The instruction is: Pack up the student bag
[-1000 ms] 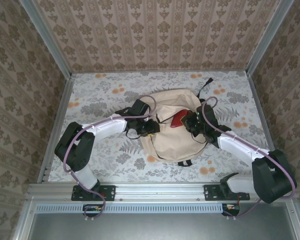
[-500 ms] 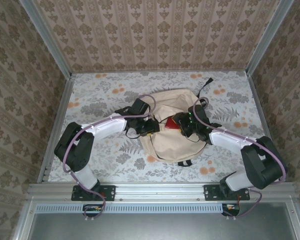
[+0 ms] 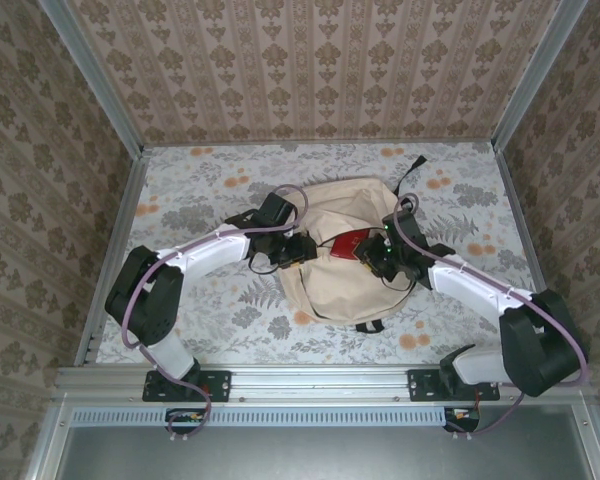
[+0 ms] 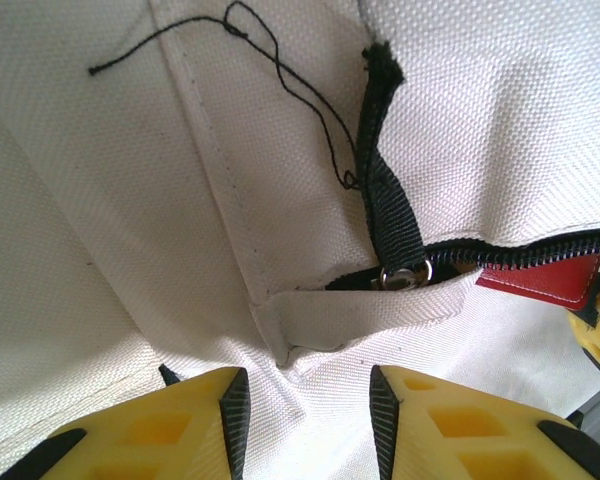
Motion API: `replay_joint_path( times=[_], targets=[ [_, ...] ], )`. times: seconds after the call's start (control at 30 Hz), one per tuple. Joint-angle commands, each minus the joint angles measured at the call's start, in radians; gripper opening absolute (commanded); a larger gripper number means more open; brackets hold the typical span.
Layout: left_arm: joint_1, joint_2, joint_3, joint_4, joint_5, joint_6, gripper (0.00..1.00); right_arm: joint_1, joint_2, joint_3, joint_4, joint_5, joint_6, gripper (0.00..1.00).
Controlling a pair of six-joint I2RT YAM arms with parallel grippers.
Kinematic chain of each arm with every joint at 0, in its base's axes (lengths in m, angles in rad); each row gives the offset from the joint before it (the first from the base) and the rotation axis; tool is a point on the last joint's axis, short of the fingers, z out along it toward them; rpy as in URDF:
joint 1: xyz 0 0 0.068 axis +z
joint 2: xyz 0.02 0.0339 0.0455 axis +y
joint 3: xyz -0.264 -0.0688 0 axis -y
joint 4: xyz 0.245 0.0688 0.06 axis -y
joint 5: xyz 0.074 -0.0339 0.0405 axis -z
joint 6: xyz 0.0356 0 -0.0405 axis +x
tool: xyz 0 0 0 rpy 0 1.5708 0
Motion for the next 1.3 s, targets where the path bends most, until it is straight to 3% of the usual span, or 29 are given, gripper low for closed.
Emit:
replay_joint_path(
  times=[0.0, 0.3, 0.73, 1.0, 1.27],
  targets=[
    [0.005, -0.038, 0.021, -0.025, -0.007, 0.014, 0.38, -0.003, 0.034, 0.043, 0.029, -0.047, -0.034, 0.24],
    [0.005, -0.037, 0.016, -0.029, -0.014, 0.01, 0.37, -0.001, 0.142, 0.095, 0.162, -0.105, -0.028, 0.13],
    [0.008, -0.05, 0.003, -0.032, -0.042, -0.003, 0.31, 0.028, 0.287, 0.125, 0.416, -0.165, 0.08, 0.12],
    [0.015, -0.059, -0.001, -0.031, -0.048, -0.005, 0.29, 0.022, 0.174, 0.089, 0.246, -0.101, -0.019, 0.3],
    [0.018, -0.06, -0.001, -0.026, -0.048, -0.011, 0.27, 0.011, 0.14, 0.081, 0.152, -0.056, -0.069, 0.2]
  ],
)
